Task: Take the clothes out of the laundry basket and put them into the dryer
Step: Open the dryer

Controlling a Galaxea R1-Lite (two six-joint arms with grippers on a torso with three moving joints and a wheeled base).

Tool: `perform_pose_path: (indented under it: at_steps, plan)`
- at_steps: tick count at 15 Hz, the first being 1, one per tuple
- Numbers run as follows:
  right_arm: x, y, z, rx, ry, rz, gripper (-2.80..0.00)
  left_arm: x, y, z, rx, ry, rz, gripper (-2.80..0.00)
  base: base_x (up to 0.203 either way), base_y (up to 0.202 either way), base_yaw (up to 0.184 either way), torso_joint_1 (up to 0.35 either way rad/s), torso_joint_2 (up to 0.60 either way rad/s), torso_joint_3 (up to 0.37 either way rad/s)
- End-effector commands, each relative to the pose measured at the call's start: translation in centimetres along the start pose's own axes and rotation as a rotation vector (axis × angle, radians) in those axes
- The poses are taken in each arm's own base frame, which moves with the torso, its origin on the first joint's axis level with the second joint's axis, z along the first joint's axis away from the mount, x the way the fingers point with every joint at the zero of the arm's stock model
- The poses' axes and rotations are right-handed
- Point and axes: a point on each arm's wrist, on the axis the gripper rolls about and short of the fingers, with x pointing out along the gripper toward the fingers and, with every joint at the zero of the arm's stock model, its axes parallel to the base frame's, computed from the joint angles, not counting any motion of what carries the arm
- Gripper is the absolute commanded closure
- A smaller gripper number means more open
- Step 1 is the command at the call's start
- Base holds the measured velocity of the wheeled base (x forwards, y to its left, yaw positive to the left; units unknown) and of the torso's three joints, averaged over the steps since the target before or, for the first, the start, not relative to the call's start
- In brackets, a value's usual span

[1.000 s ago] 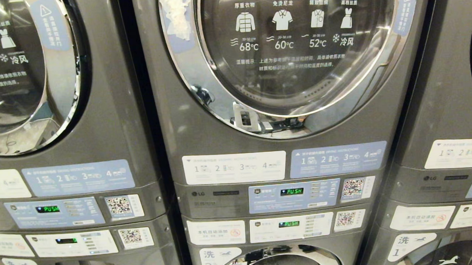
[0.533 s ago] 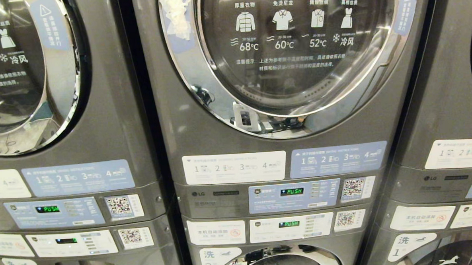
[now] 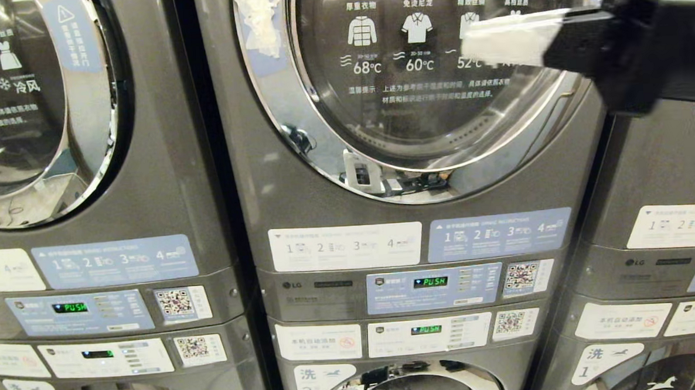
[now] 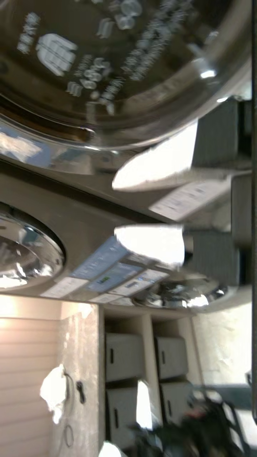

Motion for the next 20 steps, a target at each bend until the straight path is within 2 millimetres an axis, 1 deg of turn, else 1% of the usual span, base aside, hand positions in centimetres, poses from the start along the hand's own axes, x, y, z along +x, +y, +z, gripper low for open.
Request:
perform_pose_path:
  at_steps: [1, 4, 5, 7, 9, 11, 14, 17, 20]
  plan:
    - [5.8, -2.4, -3.2, 0.033, 0.052, 0.018, -2.80, 0.0, 0.0, 0.0, 0.000, 0.001, 0.001, 0.00, 0.000, 0.000, 0.000, 0.000, 0.00, 0.000]
    - [11.4, -4.8, -2.5, -0.020, -0.054, -0.064, -2.80, 0.0, 0.0, 0.0, 0.001, 0.000, 0.001, 0.00, 0.000, 0.000, 0.000, 0.000, 0.00, 0.000]
    - [13.0, -5.3, -3.0, -0.024, -0.068, -0.084, -2.80, 0.0, 0.0, 0.0, 0.000, 0.000, 0.001, 0.00, 0.000, 0.000, 0.000, 0.000, 0.00, 0.000]
    - [15.3, -5.3, -4.7, -0.019, -0.070, -0.100, -2.80, 0.0, 0.0, 0.0, 0.000, 0.001, 0.001, 0.00, 0.000, 0.000, 0.000, 0.000, 0.00, 0.000]
    - [16.8, -5.2, -5.5, -0.045, -0.144, -0.155, -2.80, 0.0, 0.0, 0.0, 0.000, -0.001, 0.001, 0.00, 0.000, 0.000, 0.000, 0.000, 0.00, 0.000]
    - [18.3, -4.6, -6.3, -0.054, -0.221, -0.248, -2.80, 0.0, 0.0, 0.0, 0.000, 0.000, 0.001, 0.00, 0.000, 0.000, 0.000, 0.000, 0.00, 0.000]
    - [19.0, -4.5, -7.2, -0.048, -0.216, -0.256, -2.80, 0.0, 0.0, 0.0, 0.000, 0.000, 0.001, 0.00, 0.000, 0.000, 0.000, 0.000, 0.00, 0.000]
    - [20.0, -4.4, -8.6, -0.037, -0.209, -0.248, -2.80, 0.0, 0.0, 0.0, 0.000, 0.000, 0.001, 0.00, 0.000, 0.000, 0.000, 0.000, 0.00, 0.000]
    - [20.2, -4.2, -8.9, 0.030, -0.218, -0.237, -2.80, 0.0, 0.0, 0.0, 0.000, 0.000, 0.000, 0.00, 0.000, 0.000, 0.000, 0.000, 0.00, 0.000]
